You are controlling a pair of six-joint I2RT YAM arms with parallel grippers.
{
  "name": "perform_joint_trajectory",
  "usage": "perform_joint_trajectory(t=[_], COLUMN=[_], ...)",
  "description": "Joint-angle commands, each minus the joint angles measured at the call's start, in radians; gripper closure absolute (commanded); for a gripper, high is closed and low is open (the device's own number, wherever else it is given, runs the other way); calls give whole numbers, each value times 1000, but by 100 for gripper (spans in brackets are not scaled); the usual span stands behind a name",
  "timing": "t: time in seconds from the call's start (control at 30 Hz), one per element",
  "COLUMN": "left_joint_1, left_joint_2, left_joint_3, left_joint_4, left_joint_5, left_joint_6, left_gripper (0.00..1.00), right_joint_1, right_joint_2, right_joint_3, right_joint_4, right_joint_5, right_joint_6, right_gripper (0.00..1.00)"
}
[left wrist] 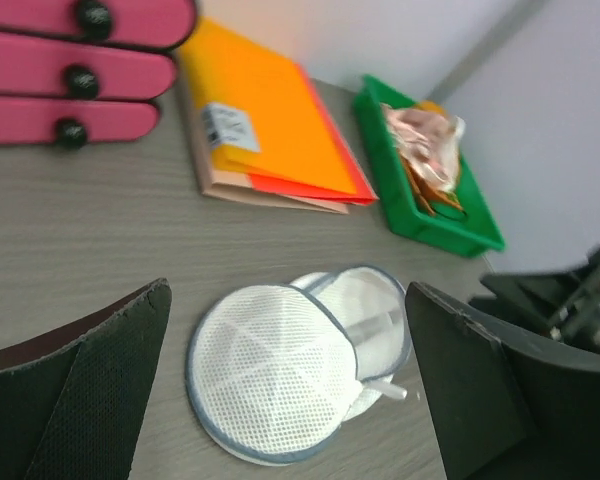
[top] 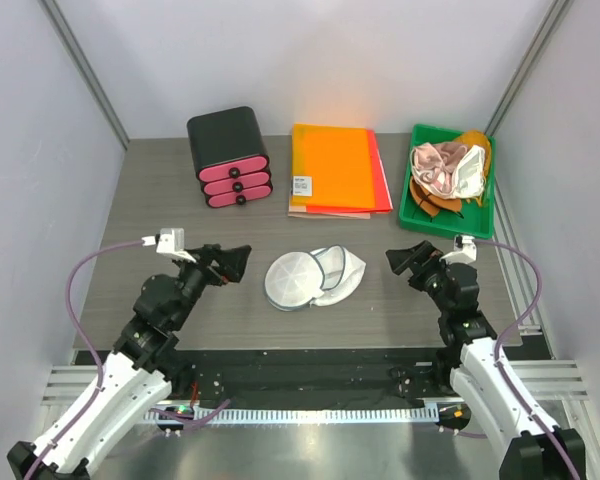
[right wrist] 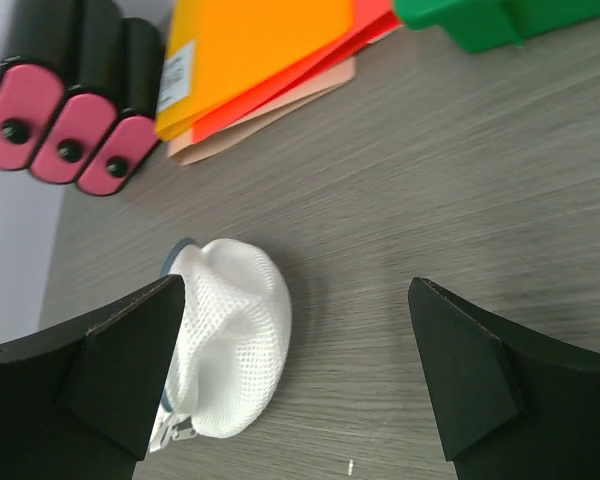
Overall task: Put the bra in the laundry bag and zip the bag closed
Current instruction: Open the laundry bag at the center of the board.
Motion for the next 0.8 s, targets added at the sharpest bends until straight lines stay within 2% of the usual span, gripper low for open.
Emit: perform_joint_trajectory(t=[0.0,0.03,0.1,0.2,0.3,0.43,0.53,0.6,0.63,0.67,0.7,0.77], left_joint_1=[0,0,0,-2,1,1,0,1,1,0,0,-2], left_joint_2=[167,199,277,328,327,308,365,494,547,675,734,848], left_joint_3=[160,221,270,319,300,240,270,319,391,433,480,594], left_joint_4=[-360,-468,-541,-622,-603,-474,-412,-411,-421,-441,-514,-559], left_joint_5=[-382,-386,-364,-309,-242,-111,4,79,116,142,171,170], left_joint_6=[-317,-339,-312,-303,-298,-298,-306,-303,-292,-283,-266,-234], left_gripper=[0,0,0,0,0,0,0,0,0,1,3,8], right_joint_1=[-1,-1,1,-5,-5,7,74,161,186,212,241,268], right_joint_2=[74,96,145,192,275,427,541,610,628,643,663,679], right_joint_3=[148,174,240,289,334,434,538,619,642,662,693,716], right_joint_4=[-184,-234,-332,-379,-380,-402,-434,-471,-480,-491,-494,-495], right_joint_5=[112,110,104,68,-24,-126,-175,-148,-128,-108,-88,-45], right_joint_6=[-15,-27,-50,-108,-135,-196,-251,-277,-294,-296,-297,-300], right_gripper=[0,0,0,0,0,0,0,0,0,0,0,0])
